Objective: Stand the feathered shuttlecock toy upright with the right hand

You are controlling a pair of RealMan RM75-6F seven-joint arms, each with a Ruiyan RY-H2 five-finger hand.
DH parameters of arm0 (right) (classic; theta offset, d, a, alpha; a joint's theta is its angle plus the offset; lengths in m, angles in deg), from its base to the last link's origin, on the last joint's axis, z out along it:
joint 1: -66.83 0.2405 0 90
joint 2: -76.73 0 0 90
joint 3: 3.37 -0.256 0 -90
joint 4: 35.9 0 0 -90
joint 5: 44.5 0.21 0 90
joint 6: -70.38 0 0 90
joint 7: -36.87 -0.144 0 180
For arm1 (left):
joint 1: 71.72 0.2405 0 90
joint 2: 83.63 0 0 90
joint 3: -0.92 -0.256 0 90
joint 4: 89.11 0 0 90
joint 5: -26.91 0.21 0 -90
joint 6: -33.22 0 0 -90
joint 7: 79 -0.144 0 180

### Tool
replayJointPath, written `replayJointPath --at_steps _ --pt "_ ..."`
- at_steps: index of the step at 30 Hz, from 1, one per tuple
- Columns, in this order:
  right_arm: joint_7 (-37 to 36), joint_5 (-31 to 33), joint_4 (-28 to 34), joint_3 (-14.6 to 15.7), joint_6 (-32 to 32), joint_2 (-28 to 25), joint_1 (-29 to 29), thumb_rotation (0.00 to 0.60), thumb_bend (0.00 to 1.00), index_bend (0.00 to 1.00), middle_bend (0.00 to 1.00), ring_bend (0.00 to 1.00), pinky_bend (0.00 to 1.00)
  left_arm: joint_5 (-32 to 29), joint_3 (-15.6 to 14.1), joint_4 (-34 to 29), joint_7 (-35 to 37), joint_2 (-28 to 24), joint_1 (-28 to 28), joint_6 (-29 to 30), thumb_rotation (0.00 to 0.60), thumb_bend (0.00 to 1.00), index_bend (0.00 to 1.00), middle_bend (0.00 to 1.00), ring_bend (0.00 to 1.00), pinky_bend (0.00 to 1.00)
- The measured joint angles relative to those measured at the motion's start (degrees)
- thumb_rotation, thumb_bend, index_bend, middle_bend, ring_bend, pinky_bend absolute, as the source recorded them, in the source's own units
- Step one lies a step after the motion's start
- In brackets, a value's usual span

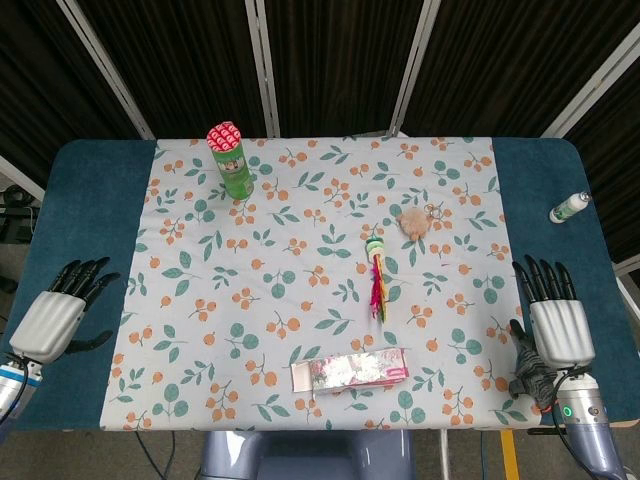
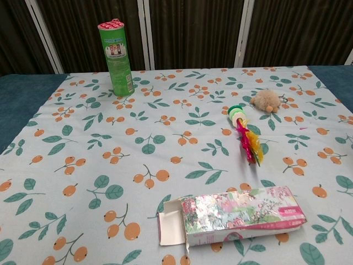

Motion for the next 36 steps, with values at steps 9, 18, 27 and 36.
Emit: replayJointPath --at_steps 9,18,27,36 --pt "-2.91 -4.61 -1.08 0.72 -0.56 0.10 1.02 0.600 0.20 0.16 0.03 0.00 0.00 -0.26 0.12 -0.02 -0.21 0.06 -0.14 -0.26 0.573 0.25 0.14 0.00 0.00 0.00" --pt "-7.90 -12.22 -3.36 2.89 3.04 0.09 5.77 0.600 0.20 0.30 0.15 0.00 0.00 -0.39 0.17 -0.16 -0.93 0.23 0.04 0.04 0.577 0.25 0.14 0.00 0.00 0.00" --pt "-8.30 -17.99 -8.64 3.92 8.30 6.17 12.56 0.600 0.20 0.39 0.22 0.00 0.00 -0.43 0.18 -0.18 -0.76 0.21 0.04 -0.01 0.575 0.25 0.14 0.00 0.00 0.00" --pt "-8.46 -18.98 -14.30 4.24 12.35 13.70 16.36 0.600 0.20 0.42 0.24 0.01 0.00 -0.36 0.15 -0.12 -0.14 0.01 -0.20 -0.44 0.573 0.25 0.14 0.00 0.00 0.00"
